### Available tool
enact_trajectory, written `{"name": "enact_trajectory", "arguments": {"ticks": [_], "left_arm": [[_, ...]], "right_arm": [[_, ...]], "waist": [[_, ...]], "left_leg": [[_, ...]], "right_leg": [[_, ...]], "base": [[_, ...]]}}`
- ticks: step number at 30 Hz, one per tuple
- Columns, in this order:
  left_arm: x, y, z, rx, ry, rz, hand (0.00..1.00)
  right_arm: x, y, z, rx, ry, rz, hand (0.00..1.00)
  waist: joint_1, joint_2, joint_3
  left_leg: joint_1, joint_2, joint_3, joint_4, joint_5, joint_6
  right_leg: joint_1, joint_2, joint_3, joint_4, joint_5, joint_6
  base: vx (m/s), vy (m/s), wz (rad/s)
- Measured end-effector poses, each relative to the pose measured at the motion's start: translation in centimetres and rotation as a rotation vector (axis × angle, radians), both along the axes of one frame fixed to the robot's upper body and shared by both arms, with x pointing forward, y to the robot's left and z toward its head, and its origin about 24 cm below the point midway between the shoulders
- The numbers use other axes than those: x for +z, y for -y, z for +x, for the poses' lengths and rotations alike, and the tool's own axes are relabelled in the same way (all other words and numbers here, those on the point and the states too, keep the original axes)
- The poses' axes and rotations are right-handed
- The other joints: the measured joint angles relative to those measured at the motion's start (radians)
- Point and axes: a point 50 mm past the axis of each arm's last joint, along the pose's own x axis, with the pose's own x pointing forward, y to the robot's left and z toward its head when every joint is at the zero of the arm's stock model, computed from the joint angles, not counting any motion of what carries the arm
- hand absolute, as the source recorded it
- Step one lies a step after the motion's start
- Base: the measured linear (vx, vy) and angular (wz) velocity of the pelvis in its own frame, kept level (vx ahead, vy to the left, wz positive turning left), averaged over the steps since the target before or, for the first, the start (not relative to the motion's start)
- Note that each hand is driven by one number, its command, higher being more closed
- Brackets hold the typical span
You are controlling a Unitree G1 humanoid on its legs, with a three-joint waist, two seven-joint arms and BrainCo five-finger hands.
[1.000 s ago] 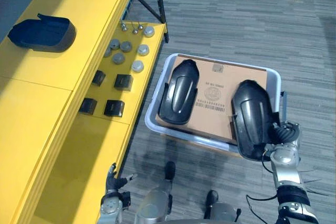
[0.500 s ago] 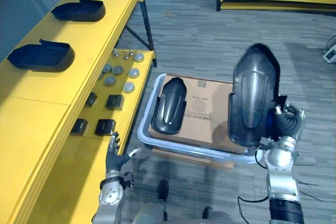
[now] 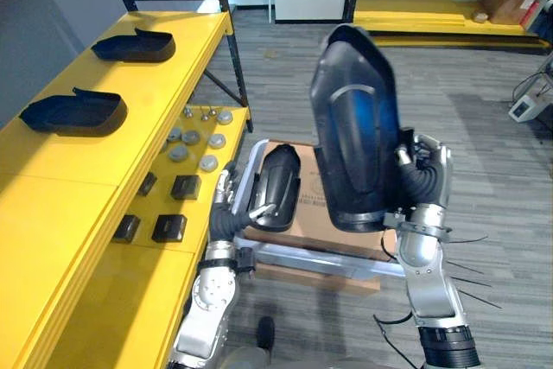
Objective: Walk over and take plastic housings, then place them on the shelf
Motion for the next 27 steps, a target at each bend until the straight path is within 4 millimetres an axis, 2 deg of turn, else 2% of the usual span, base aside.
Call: {"name": "enact_trajectory", "arguments": {"ticks": [1, 5, 9, 16, 17, 22, 27], "left_arm": [[0.1, 0.0, 0.1, 0.004, 0.001, 0.004, 0.0], [-0.2, 0.1, 0.5, 0.011, -0.018, 0.024, 0.0], [0.0, 2.0, 1.0, -0.07, -0.018, 0.04, 0.0], [0.0, 2.5, 1.0, -0.099, -0.026, 0.035, 0.0], [0.1, 2.6, 1.1, -0.102, -0.027, 0.039, 1.0], [-0.7, 2.8, 1.2, -0.11, -0.061, 0.061, 1.0], [-0.7, 2.8, 1.3, -0.105, -0.065, 0.052, 1.0]], "right_arm": [[0.2, -0.3, 0.1, 0.007, 0.015, 0.008, 1.0], [0.2, -1.1, -0.1, 0.034, 0.02, 0.01, 1.0], [0.1, -4.0, -0.7, 0.168, 0.022, 0.002, 1.0], [0.1, -3.9, -0.6, 0.166, 0.03, 0.007, 1.0], [0.0, -3.8, -0.6, 0.161, 0.032, 0.006, 1.0], [-1.1, -3.7, -0.4, 0.156, -0.019, 0.019, 1.0], [-1.9, -3.3, -0.6, 0.14, -0.051, 0.024, 1.0]], "waist": [[-0.01, 0.0, 0.0], [-0.018, 0.003, -0.011], [-0.031, 0.003, -0.025], [-0.038, 0.003, -0.025], [-0.038, 0.004, -0.026], [-0.038, 0.003, -0.059], [-0.039, 0.002, -0.067]], "left_leg": [[0.0, 0.0, 0.002, -0.004, 0.001, 0.0], [0.0, 0.003, 0.02, -0.004, 0.001, 0.0], [-0.001, 0.009, 0.037, -0.004, 0.001, 0.0], [-0.004, 0.014, 0.042, -0.004, 0.005, 0.0], [-0.006, 0.014, 0.042, -0.004, 0.006, 0.0], [-0.018, 0.015, 0.042, -0.002, 0.007, 0.0], [-0.017, 0.016, 0.042, 0.001, 0.011, -0.001]], "right_leg": [[-0.002, 0.0, 0.003, -0.001, 0.001, 0.001], [-0.009, 0.001, 0.02, -0.007, 0.009, 0.003], [-0.019, 0.005, 0.039, -0.008, 0.015, 0.001], [-0.025, 0.009, 0.045, -0.01, 0.023, 0.0], [-0.026, 0.01, 0.045, -0.012, 0.025, 0.0], [-0.031, 0.012, 0.046, -0.027, 0.034, 0.001], [-0.031, 0.012, 0.046, -0.026, 0.034, 0.0]], "base": [[-0.05, 0.0, -0.05], [-0.04, 0.007, -0.13], [-0.02, -0.003, -0.14], [-0.01, -0.003, -0.03], [0.0, 0.0, 0.0], [0.0, 0.0, 0.0], [0.0, 0.0, 0.0]]}}
